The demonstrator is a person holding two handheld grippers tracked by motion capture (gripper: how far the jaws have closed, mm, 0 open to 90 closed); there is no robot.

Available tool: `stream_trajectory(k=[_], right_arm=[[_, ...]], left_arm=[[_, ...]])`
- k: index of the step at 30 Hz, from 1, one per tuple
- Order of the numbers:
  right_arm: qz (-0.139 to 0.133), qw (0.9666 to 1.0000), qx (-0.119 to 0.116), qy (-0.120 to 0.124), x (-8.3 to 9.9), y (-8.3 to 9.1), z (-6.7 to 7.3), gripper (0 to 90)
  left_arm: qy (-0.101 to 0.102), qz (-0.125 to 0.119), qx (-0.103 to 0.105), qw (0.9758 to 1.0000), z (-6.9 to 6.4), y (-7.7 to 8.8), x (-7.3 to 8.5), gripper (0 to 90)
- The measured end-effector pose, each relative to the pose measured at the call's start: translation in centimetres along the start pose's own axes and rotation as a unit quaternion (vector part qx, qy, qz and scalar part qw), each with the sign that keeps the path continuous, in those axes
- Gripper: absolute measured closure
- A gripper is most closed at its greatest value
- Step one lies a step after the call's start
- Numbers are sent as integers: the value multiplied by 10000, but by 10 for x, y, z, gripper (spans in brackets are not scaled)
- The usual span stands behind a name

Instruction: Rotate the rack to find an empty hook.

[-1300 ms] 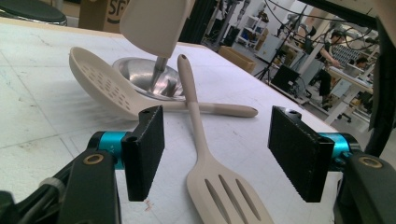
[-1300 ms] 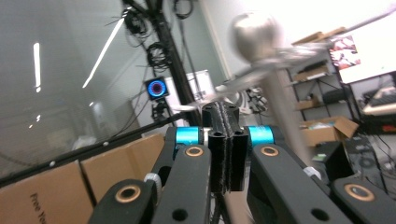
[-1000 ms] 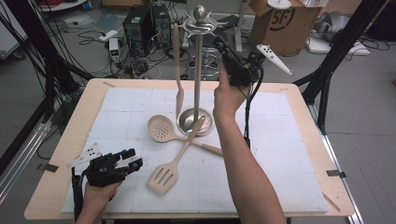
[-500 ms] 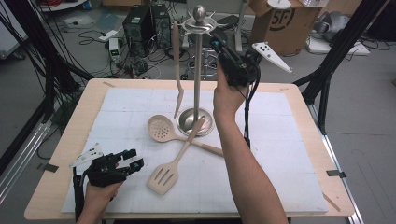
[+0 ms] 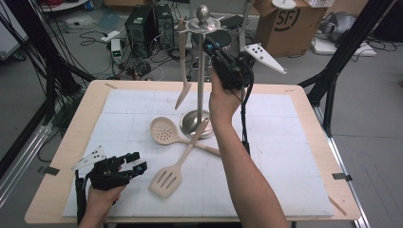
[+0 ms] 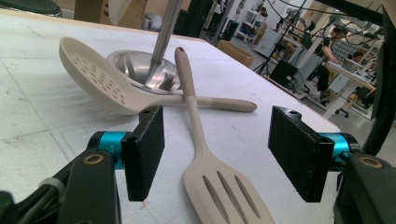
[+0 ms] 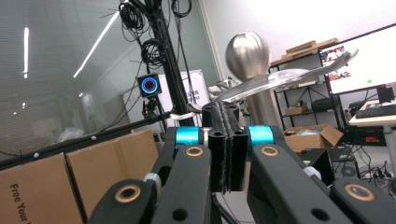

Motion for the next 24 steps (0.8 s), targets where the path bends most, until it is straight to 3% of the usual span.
stream_trajectory(k=[24], right_arm=[[209, 9996, -181, 96, -2, -13, 10, 900]], left_arm=[[55, 5, 1, 10000, 3, 0, 0, 367]])
Point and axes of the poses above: each handheld gripper's, and its own axes: y roughly backward along the jaws, x roughly out of its underside, z roughly to its left, the point moved 3 cm from there along -y, roughly forward along the jaws, and after that the axes turned 15 degrees about y, right-handed, at the moved point
